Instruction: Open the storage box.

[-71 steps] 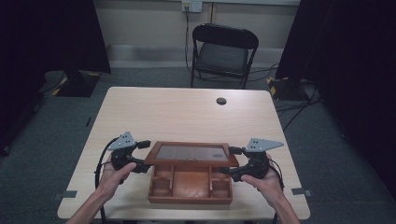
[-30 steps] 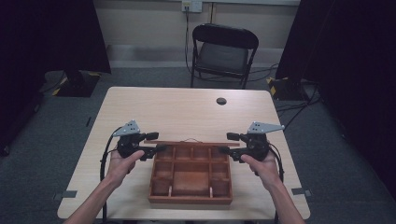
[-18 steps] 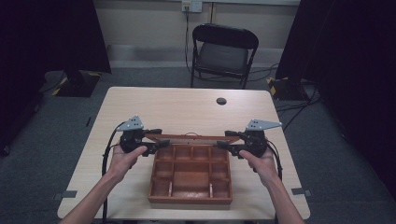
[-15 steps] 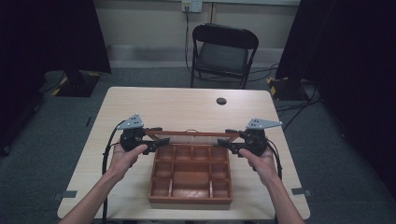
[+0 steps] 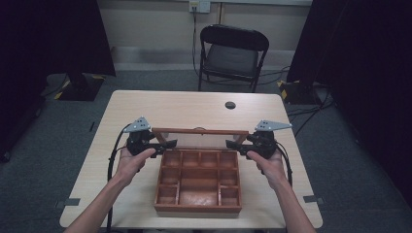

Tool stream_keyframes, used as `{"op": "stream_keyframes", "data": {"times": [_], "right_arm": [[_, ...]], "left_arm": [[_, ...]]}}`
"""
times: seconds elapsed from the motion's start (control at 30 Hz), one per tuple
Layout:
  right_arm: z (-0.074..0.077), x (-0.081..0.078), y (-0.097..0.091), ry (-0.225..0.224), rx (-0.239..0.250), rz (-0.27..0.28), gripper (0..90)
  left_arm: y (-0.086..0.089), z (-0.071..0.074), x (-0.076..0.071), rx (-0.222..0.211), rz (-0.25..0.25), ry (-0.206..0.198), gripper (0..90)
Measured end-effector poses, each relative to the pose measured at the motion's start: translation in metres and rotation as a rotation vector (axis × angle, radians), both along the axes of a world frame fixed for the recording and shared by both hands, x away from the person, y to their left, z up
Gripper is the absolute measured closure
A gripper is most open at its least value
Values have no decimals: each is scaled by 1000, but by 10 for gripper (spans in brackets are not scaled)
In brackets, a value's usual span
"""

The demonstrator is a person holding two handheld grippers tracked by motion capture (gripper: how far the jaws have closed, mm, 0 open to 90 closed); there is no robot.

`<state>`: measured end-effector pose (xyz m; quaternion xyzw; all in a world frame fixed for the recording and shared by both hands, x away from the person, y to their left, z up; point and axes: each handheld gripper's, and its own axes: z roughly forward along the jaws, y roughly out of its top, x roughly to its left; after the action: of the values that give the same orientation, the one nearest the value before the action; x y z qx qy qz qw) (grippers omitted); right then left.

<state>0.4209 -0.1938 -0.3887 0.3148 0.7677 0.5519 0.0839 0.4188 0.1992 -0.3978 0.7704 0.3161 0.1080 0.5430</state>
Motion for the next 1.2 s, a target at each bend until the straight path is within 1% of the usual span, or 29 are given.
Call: {"op": "stream_keyframes", "data": {"times": [0.03, 0.2, 0.23, 0.3, 0.37, 0.43, 0.5, 0.6, 0.7, 0.77, 1.0, 1.07, 1.1, 1.13, 1.2], "right_arm": [[0, 0, 0, -1, -1, -2, 471], [-1, 3, 0, -7, 10, -10, 473], [-1, 4, 1, -10, 10, -13, 473], [-1, 5, 1, -11, 5, -17, 475], [-1, 7, 2, -9, -4, -16, 474], [-2, 8, 3, -7, -11, -16, 467], [-3, 10, 4, -4, -7, -21, 460], [-4, 12, 3, -4, 2, -29, 454], [-4, 14, 3, -4, 5, -39, 450], [-4, 16, 4, -4, 7, -45, 450], [-10, 22, 2, 11, 8, -62, 471], [-11, 24, 2, 7, 9, -68, 475], [-11, 25, 2, 8, 12, -70, 478], [-12, 26, 1, 10, 15, -71, 481], [-13, 27, 1, 9, 14, -76, 493]], "left_arm": [[0, 0, 1, 1, 4, -7, 425], [0, -1, 4, 18, 9, -12, 429], [-1, -1, 4, 5, 14, -7, 429], [-1, -1, 5, 7, 20, -8, 431], [-1, -1, 5, 6, 20, -2, 437], [-1, -1, 5, 15, 22, 2, 446], [0, -1, 5, 20, 24, 5, 454], [0, 0, 7, 39, 22, 6, 466], [1, 0, 9, 40, 24, 4, 477], [1, -1, 11, 27, 24, 7, 484], [1, 0, 16, 27, 38, 17, 489], [1, -1, 18, 8, 45, 22, 487], [1, -2, 19, 8, 47, 28, 486], [2, -3, 21, -7, 44, 36, 484], [3, -4, 24, -21, 42, 50, 481]]}}
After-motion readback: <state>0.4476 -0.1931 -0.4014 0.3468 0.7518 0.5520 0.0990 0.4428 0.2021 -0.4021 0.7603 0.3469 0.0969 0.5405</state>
